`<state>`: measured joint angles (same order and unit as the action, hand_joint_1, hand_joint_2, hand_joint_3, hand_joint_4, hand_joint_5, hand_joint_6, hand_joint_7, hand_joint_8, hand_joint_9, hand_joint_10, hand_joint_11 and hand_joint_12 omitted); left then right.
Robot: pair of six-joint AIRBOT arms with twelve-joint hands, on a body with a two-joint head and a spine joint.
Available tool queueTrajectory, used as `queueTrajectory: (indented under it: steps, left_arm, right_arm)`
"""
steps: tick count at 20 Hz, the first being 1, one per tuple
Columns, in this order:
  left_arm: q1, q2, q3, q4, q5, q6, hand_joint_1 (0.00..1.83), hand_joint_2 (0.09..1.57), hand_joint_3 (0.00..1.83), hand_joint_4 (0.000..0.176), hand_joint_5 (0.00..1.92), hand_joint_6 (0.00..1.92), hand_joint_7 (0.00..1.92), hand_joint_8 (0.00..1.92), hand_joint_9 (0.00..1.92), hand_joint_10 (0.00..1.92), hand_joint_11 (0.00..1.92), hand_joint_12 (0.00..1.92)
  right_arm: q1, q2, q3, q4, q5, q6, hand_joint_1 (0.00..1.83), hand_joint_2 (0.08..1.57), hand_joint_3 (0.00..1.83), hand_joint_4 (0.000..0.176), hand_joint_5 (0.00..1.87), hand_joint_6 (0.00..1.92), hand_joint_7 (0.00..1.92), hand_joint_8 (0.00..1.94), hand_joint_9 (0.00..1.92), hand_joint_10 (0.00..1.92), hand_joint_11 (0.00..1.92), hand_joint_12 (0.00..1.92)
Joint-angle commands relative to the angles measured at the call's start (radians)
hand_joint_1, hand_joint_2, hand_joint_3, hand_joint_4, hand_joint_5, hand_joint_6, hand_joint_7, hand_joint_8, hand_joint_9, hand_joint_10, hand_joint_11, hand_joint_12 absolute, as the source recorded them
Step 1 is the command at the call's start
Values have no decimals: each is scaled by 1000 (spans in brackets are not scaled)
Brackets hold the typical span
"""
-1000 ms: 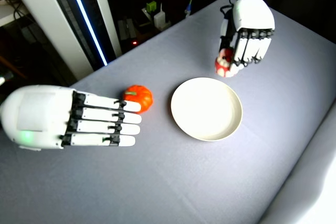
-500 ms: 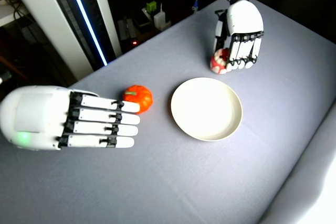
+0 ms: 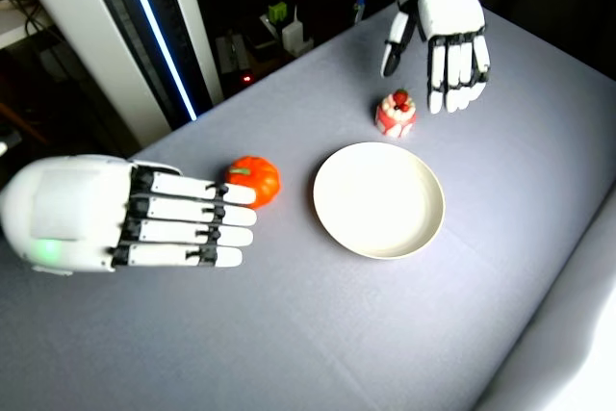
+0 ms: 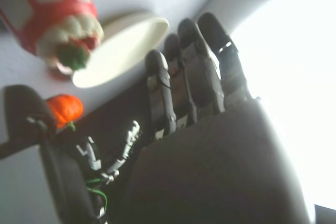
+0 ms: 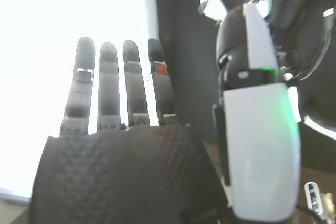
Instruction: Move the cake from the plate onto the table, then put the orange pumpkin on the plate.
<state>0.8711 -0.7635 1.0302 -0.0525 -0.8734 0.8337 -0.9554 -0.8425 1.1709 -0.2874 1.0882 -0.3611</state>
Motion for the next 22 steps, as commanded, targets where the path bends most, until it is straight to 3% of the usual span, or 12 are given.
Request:
queueTrajectory:
  steps: [1,2,5,7,9,12,17,18,19,20,21,22]
  left_arm:
    - [4,12,-9,-17,-183,-2,751,791,0,67,172,1,116,1,197,1,0,803]
    - [17,18,-20,-30,-221,-3,749,790,0,63,170,1,112,1,195,1,0,791]
    - [67,23,-38,-60,-292,-14,711,817,4,110,118,1,81,4,106,11,0,526]
    - [103,23,-42,-91,-323,-17,680,826,2,85,152,3,88,1,109,5,0,496]
    - [125,22,-43,-106,-338,-26,670,826,1,85,170,7,105,6,115,6,0,489]
    - [138,21,-44,-111,-342,-33,700,833,0,66,204,5,127,3,144,7,0,570]
    - [139,17,-44,-109,-343,-37,746,835,0,62,224,5,136,4,143,2,0,562]
    - [139,16,-44,-108,-342,-39,755,841,0,78,237,1,142,1,186,6,0,671]
    - [140,15,-45,-108,-343,-39,772,844,1,84,242,2,145,1,197,7,0,693]
    - [141,13,-45,-109,-343,-39,767,848,1,78,258,3,154,2,217,8,0,749]
    - [143,11,-45,-111,-344,-39,775,852,2,65,281,10,155,1,226,9,0,762]
    - [146,9,-46,-113,-345,-41,784,864,0,49,294,1,165,0,247,4,3,797]
  right_arm:
    - [19,-7,5,5,73,17,850,998,0,37,310,1,204,1,214,1,0,779]
    - [51,-24,15,-51,31,34,876,982,0,39,309,1,204,1,213,1,0,792]
    - [145,-67,40,-210,-70,96,899,910,0,138,188,0,190,2,279,9,0,1162]
    - [205,-91,49,-316,-133,123,936,879,0,87,252,15,211,6,296,10,0,1125]
    - [243,-111,51,-396,-186,129,970,822,0,72,286,2,263,3,346,8,54,1037]
    - [279,-138,54,-491,-244,141,1058,792,0,105,315,0,286,0,338,2,117,875]
    - [287,-168,61,-552,-291,153,1055,796,6,92,352,4,352,11,350,0,140,798]
    - [287,-169,66,-542,-292,153,1224,957,6,6,671,68,657,121,694,177,442,934]
    - [287,-169,70,-529,-292,153,1256,1023,12,0,815,45,756,201,703,474,527,1064]
    - [287,-169,73,-514,-289,153,1220,1136,14,0,848,847,867,1083,754,1066,687,1423]
    - [287,-169,75,-488,-271,153,1199,1205,7,0,787,1092,812,1423,712,1443,753,1626]
    - [287,-169,76,-459,-253,153,1213,1203,0,0,855,1019,793,1500,760,1541,875,1692]
